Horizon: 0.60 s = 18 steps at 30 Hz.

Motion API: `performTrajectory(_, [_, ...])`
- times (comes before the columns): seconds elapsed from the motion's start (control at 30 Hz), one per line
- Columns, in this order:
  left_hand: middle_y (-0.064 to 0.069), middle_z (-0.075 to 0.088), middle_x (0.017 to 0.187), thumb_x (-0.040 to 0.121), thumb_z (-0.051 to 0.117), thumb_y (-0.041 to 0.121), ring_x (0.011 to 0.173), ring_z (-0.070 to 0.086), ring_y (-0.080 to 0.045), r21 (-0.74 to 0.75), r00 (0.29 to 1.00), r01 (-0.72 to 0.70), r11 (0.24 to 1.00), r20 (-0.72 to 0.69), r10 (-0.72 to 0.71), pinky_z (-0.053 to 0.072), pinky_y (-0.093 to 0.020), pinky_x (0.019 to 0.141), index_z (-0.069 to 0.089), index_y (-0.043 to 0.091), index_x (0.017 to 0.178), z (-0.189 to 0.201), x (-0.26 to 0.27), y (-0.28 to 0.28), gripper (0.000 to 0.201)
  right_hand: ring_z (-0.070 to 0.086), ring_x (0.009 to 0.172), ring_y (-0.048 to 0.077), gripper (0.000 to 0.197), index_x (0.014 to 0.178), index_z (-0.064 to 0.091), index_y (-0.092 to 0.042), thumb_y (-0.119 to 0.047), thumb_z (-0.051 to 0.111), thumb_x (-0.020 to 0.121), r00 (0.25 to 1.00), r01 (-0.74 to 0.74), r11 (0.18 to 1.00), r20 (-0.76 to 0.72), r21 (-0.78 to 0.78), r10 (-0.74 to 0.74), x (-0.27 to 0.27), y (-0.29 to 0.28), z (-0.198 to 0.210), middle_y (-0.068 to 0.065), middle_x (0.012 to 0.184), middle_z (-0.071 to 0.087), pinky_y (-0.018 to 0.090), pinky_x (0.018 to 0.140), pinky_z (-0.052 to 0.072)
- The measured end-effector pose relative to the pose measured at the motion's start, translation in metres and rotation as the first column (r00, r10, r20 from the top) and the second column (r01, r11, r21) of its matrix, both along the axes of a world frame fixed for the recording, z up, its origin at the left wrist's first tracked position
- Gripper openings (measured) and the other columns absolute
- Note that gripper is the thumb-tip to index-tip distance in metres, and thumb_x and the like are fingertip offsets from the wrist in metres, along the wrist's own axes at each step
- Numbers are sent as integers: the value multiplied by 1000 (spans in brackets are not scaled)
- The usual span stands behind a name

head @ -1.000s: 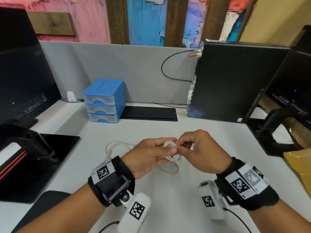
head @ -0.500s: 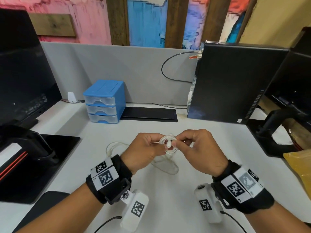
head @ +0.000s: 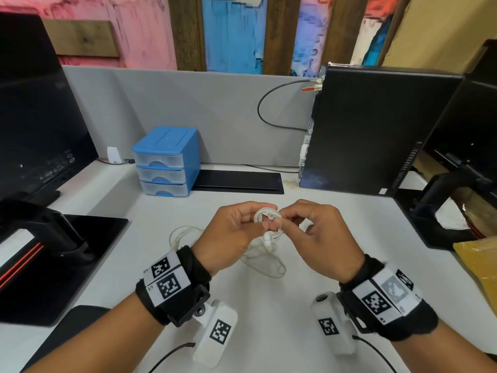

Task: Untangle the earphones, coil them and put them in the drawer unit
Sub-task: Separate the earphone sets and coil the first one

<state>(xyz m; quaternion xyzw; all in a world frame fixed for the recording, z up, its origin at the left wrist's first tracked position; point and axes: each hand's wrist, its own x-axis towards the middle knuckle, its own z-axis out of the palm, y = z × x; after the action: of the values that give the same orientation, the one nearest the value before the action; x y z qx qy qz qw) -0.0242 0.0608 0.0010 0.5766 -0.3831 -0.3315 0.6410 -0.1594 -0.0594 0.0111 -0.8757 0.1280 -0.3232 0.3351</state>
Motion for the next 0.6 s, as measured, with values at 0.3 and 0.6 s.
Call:
performTrajectory(0.3, [-14,74,103,94,59,4,95,70,-26,1,997,-9,1000,71,9,55,-37,90,70,7,107,0,3,1,18,68,82,10,10,85,76,-20,-18,68,90,1000,2,966,7,257,-4,3,1,-2,-12,82,73,45,74,59])
performTrajectory(0.6, [-14,73,99,92,63,25,96,68,-29,19,999,13,1000,35,-14,53,-45,96,72,9,99,5,5,4,20,66,76,13,12,83,73,-20,-14,66,91,996,-42,937,84,346,13,4,6,3,-3,79,73,40,64,58])
